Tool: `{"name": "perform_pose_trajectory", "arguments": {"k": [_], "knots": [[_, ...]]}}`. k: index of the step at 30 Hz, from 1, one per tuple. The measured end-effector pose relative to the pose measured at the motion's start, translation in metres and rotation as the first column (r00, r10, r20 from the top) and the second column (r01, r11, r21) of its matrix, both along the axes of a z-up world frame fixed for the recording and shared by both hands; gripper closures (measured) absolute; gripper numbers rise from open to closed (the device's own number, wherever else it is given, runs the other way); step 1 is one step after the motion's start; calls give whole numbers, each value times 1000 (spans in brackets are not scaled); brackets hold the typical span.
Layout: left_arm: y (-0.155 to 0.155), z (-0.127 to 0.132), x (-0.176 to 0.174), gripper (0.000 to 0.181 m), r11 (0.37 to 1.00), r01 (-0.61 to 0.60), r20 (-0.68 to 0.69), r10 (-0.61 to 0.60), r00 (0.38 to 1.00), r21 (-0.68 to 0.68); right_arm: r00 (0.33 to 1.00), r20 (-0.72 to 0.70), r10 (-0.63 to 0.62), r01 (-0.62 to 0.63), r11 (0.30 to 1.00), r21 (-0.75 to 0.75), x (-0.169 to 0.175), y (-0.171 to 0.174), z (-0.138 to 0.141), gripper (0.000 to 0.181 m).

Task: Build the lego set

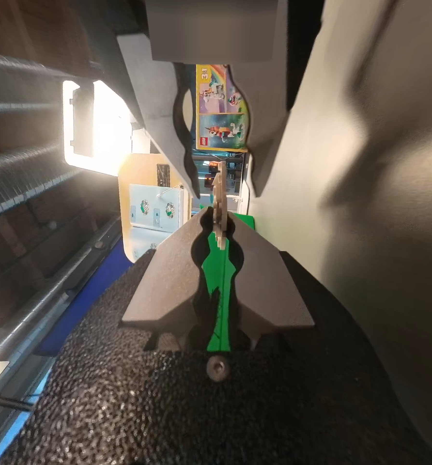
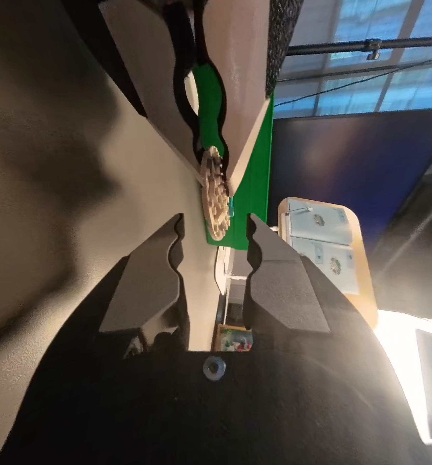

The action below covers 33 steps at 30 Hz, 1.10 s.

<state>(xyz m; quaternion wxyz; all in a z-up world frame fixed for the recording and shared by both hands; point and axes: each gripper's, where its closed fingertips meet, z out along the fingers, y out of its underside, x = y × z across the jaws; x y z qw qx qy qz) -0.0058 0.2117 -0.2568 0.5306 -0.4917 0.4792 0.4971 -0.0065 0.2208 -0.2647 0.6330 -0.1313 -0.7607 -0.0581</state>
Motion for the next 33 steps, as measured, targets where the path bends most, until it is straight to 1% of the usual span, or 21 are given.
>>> {"name": "perform_pose_trajectory", "arguments": {"k": [2, 5, 7, 10, 15, 21, 24, 26, 28, 29, 31, 33], "knots": [[0, -1, 1, 175, 1000, 6, -5, -6, 1000, -5, 1000, -3, -8, 8, 1000, 26, -1, 1, 0, 143], [0, -2, 2, 175, 1000, 9, -8, -9, 1000, -8, 1000, -7, -15, 15, 999, 46, -1, 3, 0, 152], [-1, -2, 3, 175, 1000, 12, -10, -12, 1000, -7, 1000, -6, -16, 17, 999, 45, -2, 3, -1, 154], [-1, -2, 4, 175, 1000, 20, -15, -20, 1000, -10, 1000, -21, -16, 17, 998, 65, -2, 2, 2, 168], [-2, -6, 6, 175, 998, 36, 18, -36, 999, -49, 999, 28, -38, 36, 996, 86, -1, 2, 0, 174], [-2, -14, 9, 174, 995, 39, -10, -40, 999, -89, 993, 106, -60, 48, 993, 105, 2, 3, -10, 174], [-1, -11, 8, 174, 996, 41, 8, -40, 999, -78, 999, 38, -36, 33, 996, 82, 0, 3, -8, 174], [0, -12, 7, 175, 997, 29, -17, -30, 999, -70, 1000, -4, -29, 29, 999, 39, 2, 6, -8, 170], [1, -14, 5, 175, 997, 19, -41, -22, 999, -73, 998, -29, -58, 58, 998, -9, 8, 16, -7, 137], [1, -14, 5, 175, 997, 20, -35, -22, 999, -71, 996, -51, -69, 67, 997, -32, 12, 22, -5, 128], [1, -14, 4, 175, 996, 21, -11, -22, 1000, -81, 992, -101, -73, 68, 996, -59, 20, 31, 0, 120], [3, -15, 2, 175, 996, 15, -7, -16, 1000, -83, 987, -143, -79, 69, 995, -76, 27, 40, 1, 119]]}}
